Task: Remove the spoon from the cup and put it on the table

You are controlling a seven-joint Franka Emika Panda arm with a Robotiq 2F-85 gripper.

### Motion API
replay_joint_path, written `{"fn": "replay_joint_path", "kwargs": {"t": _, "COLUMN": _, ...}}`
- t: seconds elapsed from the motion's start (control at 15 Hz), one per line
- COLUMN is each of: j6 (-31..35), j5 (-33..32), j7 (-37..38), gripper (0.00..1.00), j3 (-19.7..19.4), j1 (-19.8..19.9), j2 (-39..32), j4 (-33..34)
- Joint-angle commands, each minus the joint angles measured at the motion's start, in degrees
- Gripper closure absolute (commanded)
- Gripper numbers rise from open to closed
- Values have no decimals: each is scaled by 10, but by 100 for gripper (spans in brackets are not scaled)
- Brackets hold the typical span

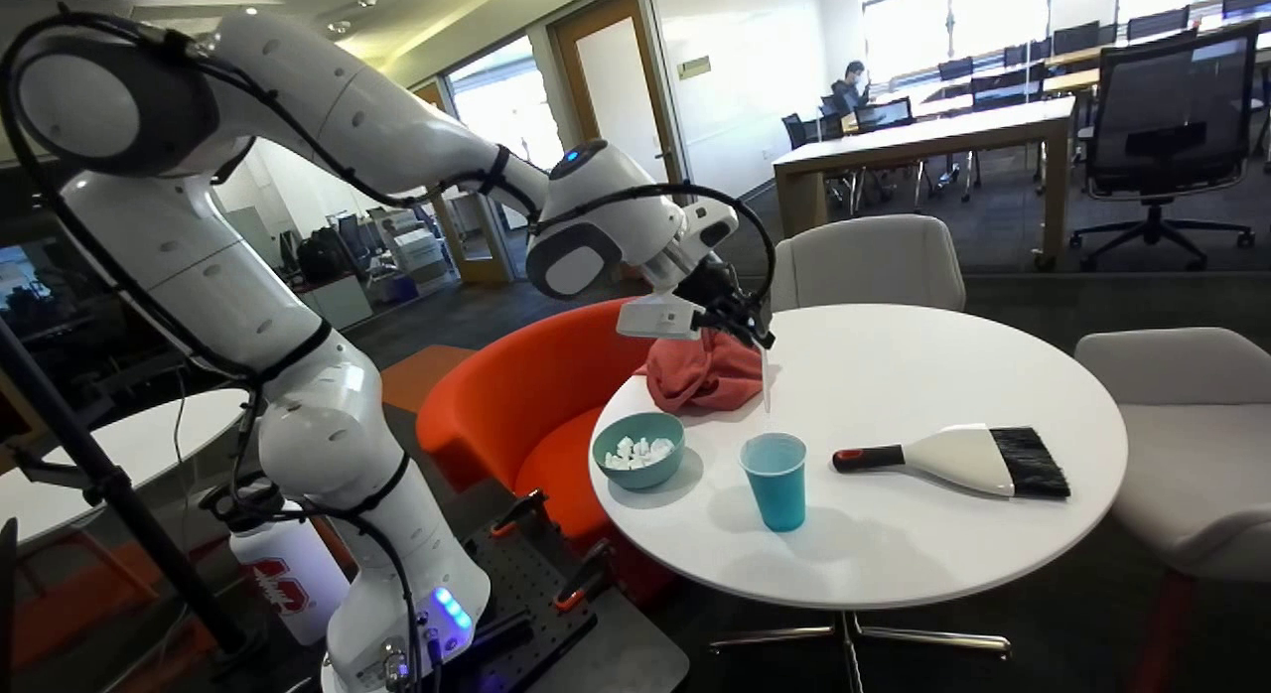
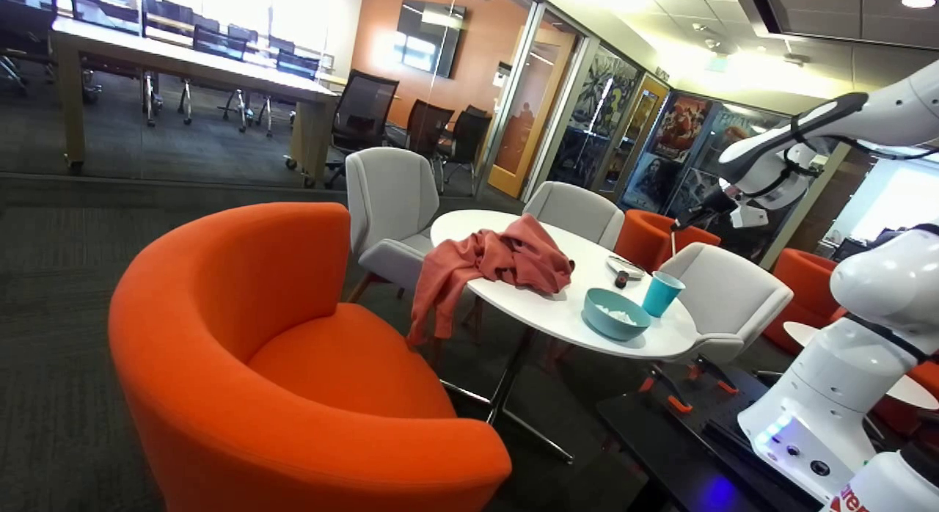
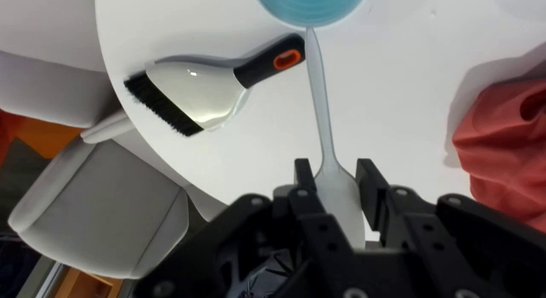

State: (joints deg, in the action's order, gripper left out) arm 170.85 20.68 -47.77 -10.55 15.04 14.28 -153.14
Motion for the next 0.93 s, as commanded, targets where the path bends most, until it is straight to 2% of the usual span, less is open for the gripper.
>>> {"fn": "replay_joint_path", "kwargs": {"t": 0.0, "j6": -22, "j5": 41, "j7": -34, "gripper": 92, "j3": -16, "j1": -51, "j2": 42, "j4": 3}}
{"fn": "replay_joint_path", "kwargs": {"t": 0.13, "j6": -38, "j5": 44, "j7": -23, "gripper": 92, "j3": -11, "j1": -72, "j2": 20, "j4": 22}}
{"fn": "replay_joint_path", "kwargs": {"t": 0.47, "j6": -57, "j5": 32, "j7": 1, "gripper": 92, "j3": 6, "j1": -104, "j2": -104, "j4": 85}}
{"fn": "replay_joint_path", "kwargs": {"t": 0.73, "j6": -92, "j5": 3, "j7": 42, "gripper": 92, "j3": 12, "j1": -104, "j2": -228, "j4": 169}}
{"fn": "replay_joint_path", "kwargs": {"t": 0.87, "j6": -133, "j5": -33, "j7": 88, "gripper": 92, "j3": 0, "j1": -108, "j2": -287, "j4": 222}}
